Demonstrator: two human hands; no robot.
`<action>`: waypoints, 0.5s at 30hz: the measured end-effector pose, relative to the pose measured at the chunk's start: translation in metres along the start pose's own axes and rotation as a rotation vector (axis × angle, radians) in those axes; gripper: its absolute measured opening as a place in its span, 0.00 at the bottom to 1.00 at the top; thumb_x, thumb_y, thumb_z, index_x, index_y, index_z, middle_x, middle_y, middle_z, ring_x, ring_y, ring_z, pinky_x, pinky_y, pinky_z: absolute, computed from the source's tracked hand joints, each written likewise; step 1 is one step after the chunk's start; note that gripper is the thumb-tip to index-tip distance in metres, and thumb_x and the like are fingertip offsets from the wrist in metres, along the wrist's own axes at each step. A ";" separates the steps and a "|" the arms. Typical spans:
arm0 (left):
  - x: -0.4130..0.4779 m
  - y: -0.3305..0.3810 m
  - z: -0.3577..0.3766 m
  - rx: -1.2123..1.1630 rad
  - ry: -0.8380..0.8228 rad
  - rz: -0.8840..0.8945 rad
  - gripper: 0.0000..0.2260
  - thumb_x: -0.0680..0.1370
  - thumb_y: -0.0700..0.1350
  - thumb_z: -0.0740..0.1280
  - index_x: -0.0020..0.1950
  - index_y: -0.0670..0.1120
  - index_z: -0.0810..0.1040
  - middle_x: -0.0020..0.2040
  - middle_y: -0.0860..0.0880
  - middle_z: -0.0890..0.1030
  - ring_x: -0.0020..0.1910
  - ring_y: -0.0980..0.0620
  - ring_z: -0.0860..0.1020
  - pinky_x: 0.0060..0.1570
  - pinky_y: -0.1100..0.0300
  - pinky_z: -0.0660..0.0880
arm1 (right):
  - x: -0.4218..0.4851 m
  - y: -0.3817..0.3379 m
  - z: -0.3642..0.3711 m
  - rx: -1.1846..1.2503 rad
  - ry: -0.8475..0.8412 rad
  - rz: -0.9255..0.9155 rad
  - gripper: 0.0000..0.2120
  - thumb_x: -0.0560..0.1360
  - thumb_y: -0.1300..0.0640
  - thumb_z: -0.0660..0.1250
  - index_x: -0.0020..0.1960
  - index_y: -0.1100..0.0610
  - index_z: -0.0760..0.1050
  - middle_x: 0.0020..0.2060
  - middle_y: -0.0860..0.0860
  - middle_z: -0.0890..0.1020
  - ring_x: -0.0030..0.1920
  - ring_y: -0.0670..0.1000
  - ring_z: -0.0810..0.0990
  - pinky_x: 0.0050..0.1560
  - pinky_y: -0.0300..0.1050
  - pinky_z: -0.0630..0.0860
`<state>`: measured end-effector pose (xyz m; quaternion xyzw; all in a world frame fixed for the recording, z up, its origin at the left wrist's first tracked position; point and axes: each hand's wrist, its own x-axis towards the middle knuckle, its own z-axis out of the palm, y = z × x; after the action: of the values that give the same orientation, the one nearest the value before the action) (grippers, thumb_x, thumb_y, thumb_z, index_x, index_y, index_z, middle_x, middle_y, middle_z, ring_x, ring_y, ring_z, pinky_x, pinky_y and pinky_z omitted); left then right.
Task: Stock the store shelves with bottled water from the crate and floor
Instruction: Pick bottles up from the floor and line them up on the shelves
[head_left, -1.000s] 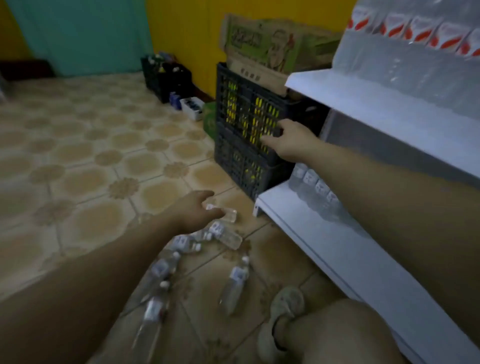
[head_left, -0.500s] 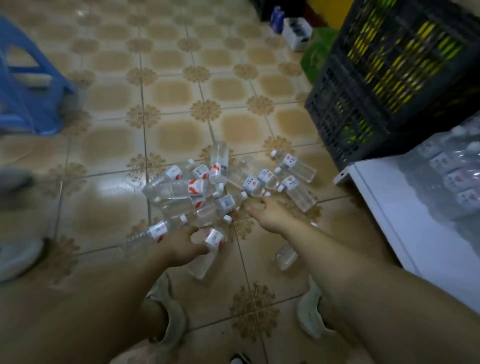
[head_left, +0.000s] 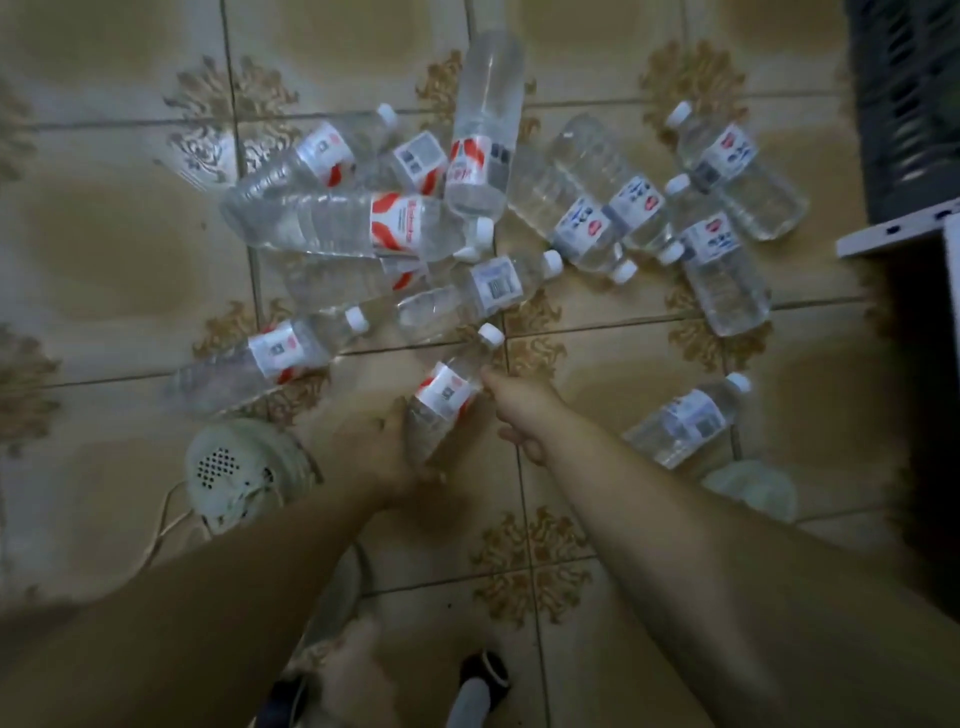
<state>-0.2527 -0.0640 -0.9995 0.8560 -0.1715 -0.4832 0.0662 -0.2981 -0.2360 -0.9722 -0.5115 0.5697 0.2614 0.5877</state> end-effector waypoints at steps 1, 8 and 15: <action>0.004 0.001 0.005 0.075 0.045 0.003 0.40 0.69 0.62 0.71 0.74 0.46 0.60 0.66 0.43 0.72 0.62 0.43 0.72 0.63 0.50 0.68 | 0.006 0.001 0.000 0.027 -0.014 0.015 0.28 0.74 0.41 0.66 0.69 0.55 0.69 0.58 0.51 0.77 0.49 0.51 0.76 0.53 0.50 0.75; -0.009 0.029 -0.023 -0.073 -0.011 0.089 0.08 0.70 0.55 0.71 0.43 0.55 0.75 0.36 0.55 0.77 0.37 0.56 0.76 0.42 0.56 0.77 | -0.002 0.009 -0.013 0.084 0.036 -0.050 0.26 0.74 0.42 0.68 0.67 0.53 0.73 0.55 0.49 0.80 0.46 0.47 0.78 0.38 0.40 0.71; -0.080 0.097 -0.062 -0.645 -0.628 0.164 0.29 0.64 0.43 0.71 0.64 0.58 0.74 0.58 0.46 0.80 0.57 0.42 0.78 0.49 0.44 0.79 | -0.094 0.009 -0.079 0.288 0.126 -0.275 0.13 0.72 0.43 0.70 0.53 0.47 0.74 0.48 0.50 0.84 0.48 0.53 0.84 0.54 0.56 0.80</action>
<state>-0.2605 -0.1286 -0.8755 0.5871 -0.0914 -0.7413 0.3121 -0.3585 -0.2780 -0.8732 -0.5103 0.5617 0.0622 0.6482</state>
